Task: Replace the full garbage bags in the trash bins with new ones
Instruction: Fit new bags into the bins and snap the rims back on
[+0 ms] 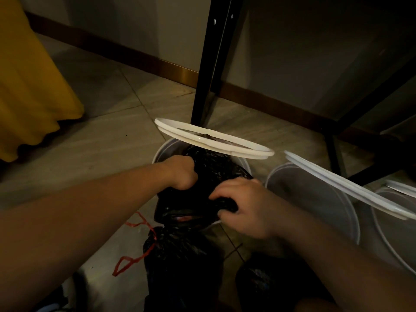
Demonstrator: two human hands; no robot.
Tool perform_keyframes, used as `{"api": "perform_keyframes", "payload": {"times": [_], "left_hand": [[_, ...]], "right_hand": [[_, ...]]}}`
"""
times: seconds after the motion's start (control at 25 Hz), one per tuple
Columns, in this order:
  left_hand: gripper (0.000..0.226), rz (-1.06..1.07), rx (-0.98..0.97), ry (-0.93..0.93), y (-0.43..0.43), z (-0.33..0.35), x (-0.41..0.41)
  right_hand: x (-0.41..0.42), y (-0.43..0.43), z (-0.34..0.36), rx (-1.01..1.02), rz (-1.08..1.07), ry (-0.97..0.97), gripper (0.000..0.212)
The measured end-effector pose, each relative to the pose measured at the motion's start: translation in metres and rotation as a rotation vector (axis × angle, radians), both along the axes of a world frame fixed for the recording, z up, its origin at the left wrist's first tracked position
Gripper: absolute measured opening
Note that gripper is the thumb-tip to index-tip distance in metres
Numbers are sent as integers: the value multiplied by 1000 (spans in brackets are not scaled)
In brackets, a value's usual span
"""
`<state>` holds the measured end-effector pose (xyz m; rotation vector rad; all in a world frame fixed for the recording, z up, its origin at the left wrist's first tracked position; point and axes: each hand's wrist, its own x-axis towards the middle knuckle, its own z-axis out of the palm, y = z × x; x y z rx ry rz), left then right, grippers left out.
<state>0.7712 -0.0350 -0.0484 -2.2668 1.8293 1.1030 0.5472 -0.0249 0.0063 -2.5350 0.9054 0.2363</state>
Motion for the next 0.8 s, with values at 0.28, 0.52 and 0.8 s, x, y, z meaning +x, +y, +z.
{"api": "perform_keyframes", "payload": {"times": [0.28, 0.52, 0.8], "left_hand": [[36, 292, -186, 201, -10, -7, 4], [41, -123, -387, -246, -8, 5, 15], [50, -190, -402, -366, 14, 18, 38]], "right_hand": [[-1, -9, -18, -25, -99, -133, 9], [23, -21, -38, -253, -12, 190, 26], [17, -19, -38, -117, -162, 37, 13]]}}
